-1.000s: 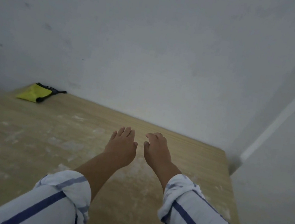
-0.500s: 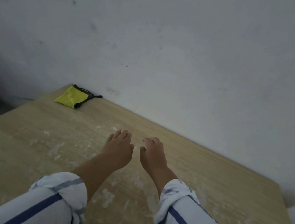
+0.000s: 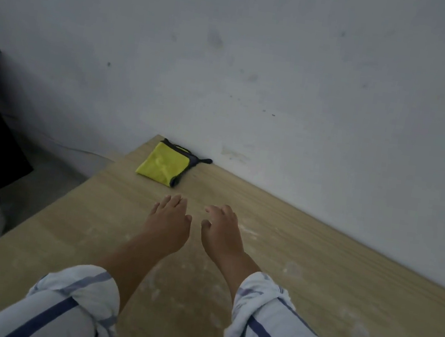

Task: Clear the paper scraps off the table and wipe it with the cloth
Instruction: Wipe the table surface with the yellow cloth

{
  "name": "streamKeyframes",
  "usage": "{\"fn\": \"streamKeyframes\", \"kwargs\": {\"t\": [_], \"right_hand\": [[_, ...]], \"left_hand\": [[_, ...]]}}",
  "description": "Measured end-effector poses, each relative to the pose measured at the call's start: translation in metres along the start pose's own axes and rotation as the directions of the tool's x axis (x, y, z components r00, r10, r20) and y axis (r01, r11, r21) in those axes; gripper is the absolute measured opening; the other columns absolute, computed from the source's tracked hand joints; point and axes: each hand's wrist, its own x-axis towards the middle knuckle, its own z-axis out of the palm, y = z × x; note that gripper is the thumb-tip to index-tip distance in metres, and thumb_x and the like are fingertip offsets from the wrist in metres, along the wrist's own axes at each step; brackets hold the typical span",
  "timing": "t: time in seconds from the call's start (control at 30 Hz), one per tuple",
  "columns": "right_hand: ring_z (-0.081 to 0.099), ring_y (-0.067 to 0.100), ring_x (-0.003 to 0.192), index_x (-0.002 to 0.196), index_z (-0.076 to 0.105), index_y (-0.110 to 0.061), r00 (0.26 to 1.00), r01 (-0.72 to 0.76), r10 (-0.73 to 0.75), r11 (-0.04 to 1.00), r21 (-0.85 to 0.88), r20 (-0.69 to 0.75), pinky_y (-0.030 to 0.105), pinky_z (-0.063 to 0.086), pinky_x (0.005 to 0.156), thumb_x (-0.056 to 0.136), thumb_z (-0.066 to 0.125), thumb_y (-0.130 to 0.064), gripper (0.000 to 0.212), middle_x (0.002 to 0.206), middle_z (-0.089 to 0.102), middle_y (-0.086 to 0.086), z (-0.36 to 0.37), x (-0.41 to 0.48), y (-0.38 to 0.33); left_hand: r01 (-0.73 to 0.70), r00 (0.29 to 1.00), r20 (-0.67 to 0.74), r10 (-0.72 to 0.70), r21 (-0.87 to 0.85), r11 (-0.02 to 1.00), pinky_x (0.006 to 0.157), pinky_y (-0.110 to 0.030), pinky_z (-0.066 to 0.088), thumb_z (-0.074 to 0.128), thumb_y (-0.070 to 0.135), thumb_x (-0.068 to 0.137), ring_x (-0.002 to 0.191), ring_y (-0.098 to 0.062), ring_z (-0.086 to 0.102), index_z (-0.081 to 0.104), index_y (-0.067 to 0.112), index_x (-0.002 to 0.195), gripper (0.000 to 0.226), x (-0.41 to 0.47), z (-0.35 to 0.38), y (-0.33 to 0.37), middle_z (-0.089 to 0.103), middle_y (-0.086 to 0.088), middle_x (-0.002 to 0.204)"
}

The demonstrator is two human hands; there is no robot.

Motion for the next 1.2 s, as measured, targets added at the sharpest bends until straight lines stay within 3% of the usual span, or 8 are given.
{"fn": "streamKeyframes", "kwargs": {"t": [0.27,0.4,0.53,0.7,0.9,1.0,1.1,1.2], "right_hand": [[0.038,0.028,0.125,0.133,0.044,-0.01,0.991,-0.122,0.12,0.992,0.041,0.049,0.034,0.032,0.101,0.09,0.041,-0.009,0.043,0.135,0.039,0.013,0.074,0.097,-0.054],[0.025,0.03,0.137,0.14,0.035,-0.012,0.984,-0.166,0.162,0.985,0.046,0.076,0.036,0.029,0.107,0.089,0.036,0.0,0.053,0.149,0.021,0.014,0.089,0.13,-0.063],[0.011,0.033,0.142,0.141,0.033,-0.016,0.967,-0.208,0.217,0.975,-0.078,0.136,0.043,0.02,0.114,0.091,0.031,0.002,0.054,0.156,0.009,0.012,0.103,0.153,-0.062],[0.045,0.033,0.109,0.105,0.058,0.004,0.983,-0.18,0.181,0.979,-0.092,0.006,0.034,0.039,0.088,0.087,0.039,0.002,0.027,0.117,0.048,0.02,0.108,0.155,-0.055],[0.048,0.026,0.084,0.081,0.062,-0.001,0.946,-0.242,0.237,0.97,0.004,-0.221,0.024,0.02,0.059,0.077,0.053,-0.002,0.009,0.09,0.049,0.014,0.068,0.095,-0.036],[0.046,0.027,0.08,0.066,0.05,-0.011,0.919,-0.289,0.262,0.956,-0.049,-0.293,0.027,0.023,0.062,0.069,0.056,-0.004,0.01,0.078,0.044,0.007,0.05,0.046,-0.026],[0.044,0.028,0.101,0.086,0.06,-0.016,0.935,-0.337,0.296,0.912,-0.233,-0.193,0.031,0.032,0.075,0.074,0.055,-0.007,0.016,0.103,0.053,0.006,0.05,0.011,-0.023],[0.019,0.027,0.138,0.132,0.043,-0.025,0.942,-0.226,0.278,0.94,-0.256,0.188,0.042,0.022,0.108,0.084,0.053,-0.018,0.049,0.151,0.024,0.004,0.068,0.001,-0.024]], "left_hand": [[0.063,0.997,0.055,-0.062,-0.026,0.998,0.115,-0.042,0.02,0.04,0.027,0.096,0.143,-0.03,0.014,0.024,0.009,0.145,0.054,0.094,-0.023,-0.105,0.018,-0.015,0.155],[0.07,0.99,0.124,-0.063,-0.053,0.996,0.113,-0.042,0.024,0.042,0.013,0.09,0.141,-0.035,0.012,0.021,0.017,0.147,0.06,0.129,-0.026,-0.126,0.011,-0.016,0.155],[-0.036,0.997,0.069,0.034,0.026,0.999,0.102,-0.043,0.036,0.042,0.008,0.088,0.125,-0.036,0.033,0.041,0.015,0.137,0.049,0.147,-0.018,-0.144,0.033,-0.016,0.142],[-0.06,0.998,-0.025,0.059,-0.06,0.996,0.085,-0.045,0.045,0.042,0.002,0.087,0.103,-0.035,0.044,0.056,0.004,0.11,0.027,0.151,-0.017,-0.147,0.046,-0.019,0.111],[-0.15,0.988,-0.001,0.157,-0.286,0.946,0.077,-0.038,0.048,0.05,0.007,0.087,0.087,-0.034,0.055,0.061,0.008,0.103,0.019,0.1,-0.016,-0.111,0.046,-0.013,0.103],[-0.218,0.973,-0.009,0.232,-0.376,0.901,0.077,-0.031,0.045,0.054,0.009,0.087,0.087,-0.028,0.055,0.064,0.009,0.103,0.019,0.051,-0.01,-0.088,0.049,-0.01,0.105],[-0.22,0.968,0.017,0.249,-0.412,0.884,0.076,-0.022,0.038,0.056,0.008,0.086,0.093,-0.024,0.056,0.066,0.009,0.103,0.02,0.008,0.006,-0.077,0.052,-0.007,0.108],[-0.186,0.971,0.076,0.228,-0.363,0.913,0.082,-0.019,0.035,0.053,0.013,0.088,0.103,-0.023,0.053,0.062,0.011,0.115,0.029,-0.02,0.022,-0.079,0.053,-0.007,0.115]]}}
